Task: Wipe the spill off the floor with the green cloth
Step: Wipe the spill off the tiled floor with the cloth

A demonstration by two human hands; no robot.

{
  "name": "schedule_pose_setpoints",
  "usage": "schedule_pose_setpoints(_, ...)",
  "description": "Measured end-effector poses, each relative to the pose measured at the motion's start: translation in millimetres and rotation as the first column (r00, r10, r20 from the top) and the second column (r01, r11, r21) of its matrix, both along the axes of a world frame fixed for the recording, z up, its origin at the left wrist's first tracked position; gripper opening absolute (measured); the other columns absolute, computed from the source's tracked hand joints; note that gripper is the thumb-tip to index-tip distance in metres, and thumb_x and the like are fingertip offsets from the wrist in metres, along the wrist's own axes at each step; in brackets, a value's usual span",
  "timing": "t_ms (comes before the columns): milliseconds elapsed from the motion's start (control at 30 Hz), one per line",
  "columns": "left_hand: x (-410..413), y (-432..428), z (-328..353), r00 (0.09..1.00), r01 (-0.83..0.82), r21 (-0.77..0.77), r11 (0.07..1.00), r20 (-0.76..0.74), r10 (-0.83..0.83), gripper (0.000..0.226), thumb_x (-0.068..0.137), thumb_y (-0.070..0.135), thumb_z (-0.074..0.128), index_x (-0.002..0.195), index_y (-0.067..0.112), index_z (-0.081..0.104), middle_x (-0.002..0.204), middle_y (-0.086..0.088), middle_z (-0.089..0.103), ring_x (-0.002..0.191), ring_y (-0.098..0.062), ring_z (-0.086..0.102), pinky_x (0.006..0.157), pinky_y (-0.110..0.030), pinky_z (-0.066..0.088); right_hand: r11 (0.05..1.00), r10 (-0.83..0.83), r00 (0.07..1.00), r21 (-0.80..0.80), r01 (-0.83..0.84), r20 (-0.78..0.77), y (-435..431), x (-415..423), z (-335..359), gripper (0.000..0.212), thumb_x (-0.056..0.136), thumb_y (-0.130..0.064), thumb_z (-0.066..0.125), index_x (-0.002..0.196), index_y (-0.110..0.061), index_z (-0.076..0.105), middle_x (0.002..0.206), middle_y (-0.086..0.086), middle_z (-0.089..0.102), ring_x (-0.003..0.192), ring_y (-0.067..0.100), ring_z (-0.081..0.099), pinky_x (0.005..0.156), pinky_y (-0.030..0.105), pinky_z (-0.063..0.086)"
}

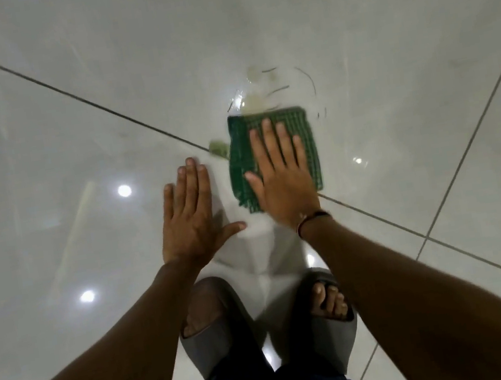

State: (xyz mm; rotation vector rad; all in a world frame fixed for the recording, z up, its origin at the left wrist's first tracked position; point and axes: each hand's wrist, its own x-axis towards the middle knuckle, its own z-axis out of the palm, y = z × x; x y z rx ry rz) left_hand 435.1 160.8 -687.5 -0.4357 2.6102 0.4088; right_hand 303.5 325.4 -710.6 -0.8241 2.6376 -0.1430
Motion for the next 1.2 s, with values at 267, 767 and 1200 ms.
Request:
schedule_pose_setpoints(267,-19.2,-17.8,-4.4,0.994,-0.104,0.060,0.993,0.048,0.101,0.178,0.046,0.108,0.061,0.170,0.006,-0.015,0.179,-0.016,-0.024,0.167,-0.035,-0.021,0.135,-0.062,0.001,0.949,-0.299,0.953,0.084,0.302,-0.055,67.0,-36.0,5.9,0.077,0.111,-0.055,0.023,0.171,-0.013,0.001,0.181,0.016,0.002,0.168,0.037,0.003,0.135,0.061,0.011)
schedule_pose_setpoints(767,-19.9,-23.3,-6.6,0.991,-0.123,0.111,0.986,0.066,0.116,0.175,0.047,0.112,0.053,0.170,0.008,-0.019,0.177,-0.014,-0.032,0.165,-0.034,-0.028,0.134,-0.060,-0.011,0.992,-0.049,0.993,0.108,0.060,-0.104,39.7,-77.6,8.0,0.080,0.109,-0.063,0.025,0.171,-0.013,0.013,0.180,0.016,0.015,0.167,0.037,0.014,0.134,0.058,0.016)
schedule_pose_setpoints(1200,-20.3,-23.5,-3.4,0.992,-0.125,0.133,0.983,0.045,0.120,0.173,0.049,0.111,0.053,0.171,0.008,-0.015,0.178,-0.014,-0.029,0.166,-0.033,-0.026,0.134,-0.061,-0.008,0.983,0.168,0.985,0.088,-0.164,-0.044,35.4,-72.8,7.6,0.083,0.108,-0.066,0.023,0.172,-0.017,0.003,0.182,0.011,0.001,0.168,0.032,0.000,0.136,0.057,0.011)
